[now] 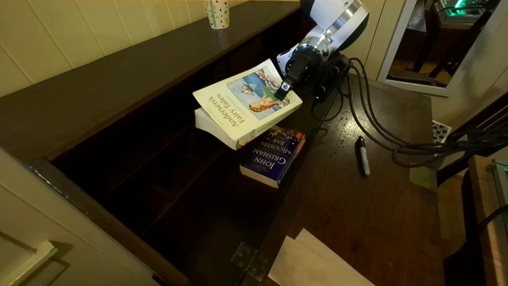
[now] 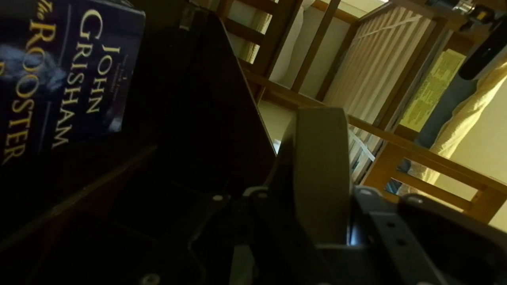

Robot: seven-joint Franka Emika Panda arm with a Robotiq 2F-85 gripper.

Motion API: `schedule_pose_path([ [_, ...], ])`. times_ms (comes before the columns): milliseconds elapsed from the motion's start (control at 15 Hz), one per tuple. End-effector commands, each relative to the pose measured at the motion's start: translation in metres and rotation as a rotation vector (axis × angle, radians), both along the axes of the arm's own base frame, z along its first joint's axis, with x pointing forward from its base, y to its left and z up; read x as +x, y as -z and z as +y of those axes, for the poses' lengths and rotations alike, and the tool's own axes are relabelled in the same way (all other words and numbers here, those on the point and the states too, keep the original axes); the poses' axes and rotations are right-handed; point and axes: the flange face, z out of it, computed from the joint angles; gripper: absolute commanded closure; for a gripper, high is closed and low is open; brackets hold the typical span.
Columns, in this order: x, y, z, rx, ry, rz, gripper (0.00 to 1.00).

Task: Put the white book on the top shelf.

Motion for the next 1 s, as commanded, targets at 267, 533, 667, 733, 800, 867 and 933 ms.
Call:
schedule_pose_path([
  [267,0.033,-0.012,0.02,0.067,0.085,0.119,0.93],
  [533,0.038,-0.011,0.023,0.032,0.128,0.21,0.93],
  [667,0.039,-0.01,0.026,0.011,0.136,0.26,0.93],
  [733,0.039,-0.01,0.027,0.007,0.141,0.279,0.93],
  [800,0.039,-0.01,0.028,0.005,0.139,0.298,0.93],
  [867,0.039,-0.01,0.028,0.004,0.139,0.313,0.93],
  [933,0.038,-0.01,0.029,0.005,0.134,0.327,0.93],
])
